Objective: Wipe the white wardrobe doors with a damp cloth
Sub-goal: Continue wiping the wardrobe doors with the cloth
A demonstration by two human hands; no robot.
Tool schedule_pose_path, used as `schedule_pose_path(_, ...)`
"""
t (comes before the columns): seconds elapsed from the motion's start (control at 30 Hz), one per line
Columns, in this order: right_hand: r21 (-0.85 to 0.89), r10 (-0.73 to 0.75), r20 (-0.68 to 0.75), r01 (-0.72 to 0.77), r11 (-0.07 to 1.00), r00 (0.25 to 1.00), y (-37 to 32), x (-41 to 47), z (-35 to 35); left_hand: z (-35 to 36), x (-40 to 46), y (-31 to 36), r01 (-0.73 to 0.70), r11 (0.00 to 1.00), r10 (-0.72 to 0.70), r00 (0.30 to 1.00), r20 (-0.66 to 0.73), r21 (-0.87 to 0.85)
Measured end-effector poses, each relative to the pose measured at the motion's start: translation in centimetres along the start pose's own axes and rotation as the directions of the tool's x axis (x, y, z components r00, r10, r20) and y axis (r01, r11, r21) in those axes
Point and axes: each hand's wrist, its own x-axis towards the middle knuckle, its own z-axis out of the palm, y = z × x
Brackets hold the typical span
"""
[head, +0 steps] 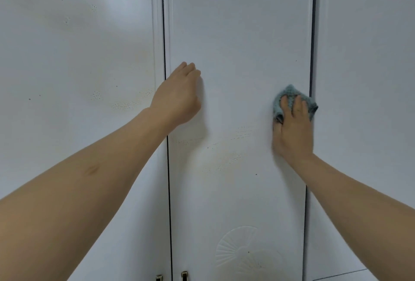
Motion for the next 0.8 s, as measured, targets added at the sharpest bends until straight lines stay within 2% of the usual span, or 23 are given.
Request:
schedule_pose_path(0.1,0.1,0.266,-0.045,-0.261,0.96,0.963,-5.9,-0.6,1.3,-0.5,-0.7,-1.0,0.005,1.0,-0.005,0.999,0.034,0.012)
schedule_pose_path(0.2,0.12,0.284,-0.033,-0.279,0.953,0.958,-12.3,-3.3,2.2,-0.9,-1.3,-1.2,-0.004,1.0,0.003,0.999,0.047,0.006)
schedule_pose_path(0.27,0.113,0.152,-0.019,-0.149,0.982,0.988,-15.8,-6.0,3.0,-0.9,-1.6,-1.2,-0.006,1.0,0.006,0.999,0.053,0.004)
schedule_pose_path(0.33,0.109,-0.11,0.011,0.109,0.988,0.994,-18.6,-8.7,3.9,-0.8,-1.7,-1.1,-0.003,1.0,0.003,0.998,0.057,-0.001)
schedule_pose_path(0.37,0.107,-0.257,0.04,0.252,0.962,0.966,-19.4,-9.6,4.4,-0.7,-1.7,-0.9,-0.009,1.0,0.009,0.998,0.055,-0.003)
schedule_pose_path(0.43,0.093,-0.492,0.121,0.484,0.87,0.862,-19.3,-10.0,4.7,-0.5,-1.6,-0.2,-0.027,1.0,0.027,0.999,0.047,0.005)
schedule_pose_path(0.53,0.061,-0.673,0.161,0.673,0.737,0.722,-15.7,-8.3,4.3,-0.1,-1.2,1.3,-0.037,0.999,0.037,0.998,0.059,0.004)
schedule_pose_path(0.57,0.047,-0.695,0.157,0.698,0.715,0.702,-13.8,-7.6,4.1,0.0,-1.1,1.6,-0.046,0.999,0.046,0.997,0.063,0.001)
schedule_pose_path(0.6,0.033,-0.684,0.152,0.688,0.725,0.714,-11.8,-6.8,3.8,0.2,-1.0,1.7,-0.066,0.998,0.065,0.996,0.066,0.008)
schedule_pose_path(0.67,0.0,-0.574,0.135,0.579,0.815,0.808,-7.4,-4.9,3.0,0.8,-0.8,1.5,-0.092,0.994,0.088,0.993,0.075,0.054)
schedule_pose_path(0.73,-0.011,-0.4,0.084,0.402,0.916,0.913,-3.0,-3.2,2.0,1.4,-0.7,1.3,-0.082,0.992,0.074,0.994,0.082,0.098)
schedule_pose_path(0.8,0.018,-0.173,0.046,0.172,0.985,0.984,0.4,-2.3,0.9,1.6,-0.6,1.2,-0.063,0.99,0.055,0.996,0.074,0.124)
